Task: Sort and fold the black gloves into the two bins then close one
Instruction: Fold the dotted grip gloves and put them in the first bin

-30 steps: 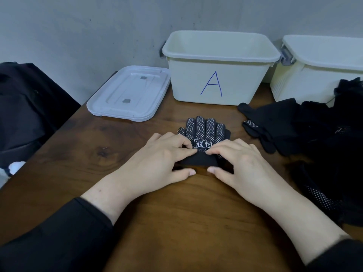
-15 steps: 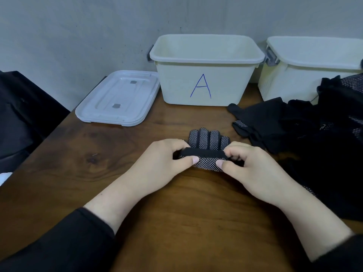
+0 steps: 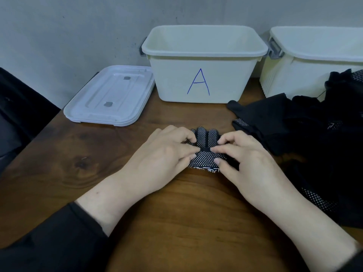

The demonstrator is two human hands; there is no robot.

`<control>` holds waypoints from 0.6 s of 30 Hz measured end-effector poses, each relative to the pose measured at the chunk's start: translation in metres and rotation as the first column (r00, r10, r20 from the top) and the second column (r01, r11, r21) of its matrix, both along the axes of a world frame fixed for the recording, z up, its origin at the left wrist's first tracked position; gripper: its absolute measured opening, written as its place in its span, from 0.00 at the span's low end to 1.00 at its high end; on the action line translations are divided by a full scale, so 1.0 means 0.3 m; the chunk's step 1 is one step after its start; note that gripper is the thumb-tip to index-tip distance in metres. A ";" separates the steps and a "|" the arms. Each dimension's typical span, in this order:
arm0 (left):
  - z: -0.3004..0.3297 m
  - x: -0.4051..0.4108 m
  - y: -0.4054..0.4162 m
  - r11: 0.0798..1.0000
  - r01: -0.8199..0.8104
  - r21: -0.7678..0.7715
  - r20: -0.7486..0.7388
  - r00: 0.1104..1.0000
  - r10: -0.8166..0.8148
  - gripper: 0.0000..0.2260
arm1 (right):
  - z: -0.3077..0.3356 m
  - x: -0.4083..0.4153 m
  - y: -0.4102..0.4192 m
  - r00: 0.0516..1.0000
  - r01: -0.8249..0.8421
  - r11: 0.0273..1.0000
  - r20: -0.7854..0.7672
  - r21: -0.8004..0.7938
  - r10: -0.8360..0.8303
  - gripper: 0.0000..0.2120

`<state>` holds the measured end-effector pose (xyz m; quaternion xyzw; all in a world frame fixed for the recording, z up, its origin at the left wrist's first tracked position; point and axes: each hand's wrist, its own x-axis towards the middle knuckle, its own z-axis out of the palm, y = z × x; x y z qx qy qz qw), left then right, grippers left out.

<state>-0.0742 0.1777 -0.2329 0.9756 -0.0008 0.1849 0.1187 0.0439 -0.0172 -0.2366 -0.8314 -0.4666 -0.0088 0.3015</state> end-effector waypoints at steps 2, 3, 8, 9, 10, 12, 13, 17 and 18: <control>0.011 -0.002 0.010 0.999 0.039 0.012 -0.075 0.996 -0.038 0.19 | -0.001 0.006 -0.009 0.997 -0.062 0.997 0.050 -0.048 0.064 0.16; 0.016 -0.007 0.016 0.998 0.055 0.009 -0.119 0.992 -0.053 0.21 | 0.002 0.010 -0.017 0.993 -0.101 0.991 0.055 -0.091 0.106 0.20; 0.012 -0.020 0.043 0.998 0.055 0.013 -0.247 0.968 -0.050 0.31 | 0.016 0.028 -0.022 0.993 -0.117 0.978 0.004 -0.172 0.119 0.28; 0.009 -0.019 0.045 0.999 0.041 -0.006 -0.244 0.969 -0.041 0.31 | 0.017 0.028 -0.013 0.995 -0.095 0.987 0.005 -0.134 0.096 0.24; 0.008 -0.017 0.046 0.999 0.028 -0.024 -0.237 0.971 -0.033 0.29 | 0.016 0.028 -0.007 0.997 -0.075 0.993 0.007 -0.091 0.076 0.21; 0.011 -0.015 0.046 0.998 0.012 -0.059 -0.214 0.977 -0.025 0.25 | 0.018 0.031 -0.006 0.999 -0.036 0.999 -0.029 -0.030 0.035 0.16; 0.015 -0.015 0.046 0.996 0.007 -0.090 -0.201 0.979 -0.025 0.23 | 0.020 0.035 -0.011 0.998 -0.021 1.000 -0.063 -0.015 0.020 0.14; 0.040 -0.032 0.035 0.945 -0.005 -0.328 -0.178 0.982 -0.057 0.14 | 0.033 0.041 -0.024 0.968 -0.057 0.997 -0.244 0.050 0.067 0.08; 0.046 -0.036 0.030 0.913 -0.022 -0.408 -0.185 0.981 -0.059 0.11 | 0.039 0.041 -0.027 0.950 -0.054 0.997 -0.304 0.063 0.071 0.08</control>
